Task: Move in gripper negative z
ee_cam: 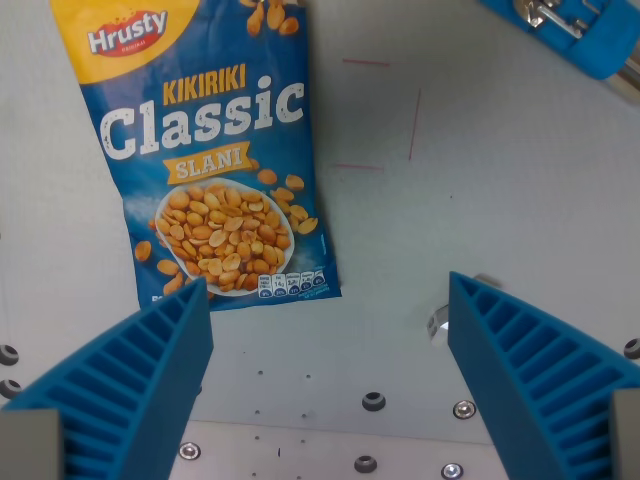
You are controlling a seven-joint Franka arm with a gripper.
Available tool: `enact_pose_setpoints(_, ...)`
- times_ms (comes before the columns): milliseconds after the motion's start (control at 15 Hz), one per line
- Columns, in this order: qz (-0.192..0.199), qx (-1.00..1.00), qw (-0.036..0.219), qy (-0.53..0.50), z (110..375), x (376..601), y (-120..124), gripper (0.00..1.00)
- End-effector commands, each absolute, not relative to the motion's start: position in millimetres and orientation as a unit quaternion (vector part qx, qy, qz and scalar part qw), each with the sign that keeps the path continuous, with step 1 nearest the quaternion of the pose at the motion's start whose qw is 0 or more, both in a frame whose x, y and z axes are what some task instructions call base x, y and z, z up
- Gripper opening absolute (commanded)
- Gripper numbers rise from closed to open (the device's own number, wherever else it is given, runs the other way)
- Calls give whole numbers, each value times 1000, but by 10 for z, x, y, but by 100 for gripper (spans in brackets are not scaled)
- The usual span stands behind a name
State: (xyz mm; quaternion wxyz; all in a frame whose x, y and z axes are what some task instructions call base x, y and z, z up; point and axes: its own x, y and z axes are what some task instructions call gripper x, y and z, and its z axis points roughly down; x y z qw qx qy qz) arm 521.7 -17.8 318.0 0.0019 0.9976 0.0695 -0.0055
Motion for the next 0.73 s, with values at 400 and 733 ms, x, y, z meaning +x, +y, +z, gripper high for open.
enact_pose_setpoints(400, -3, 998, 2, 69, 3507, 5219, -178, 100)
enact_pose_setpoints(733, -3, 998, 2, 69, 3757, 5220, -177, 100)
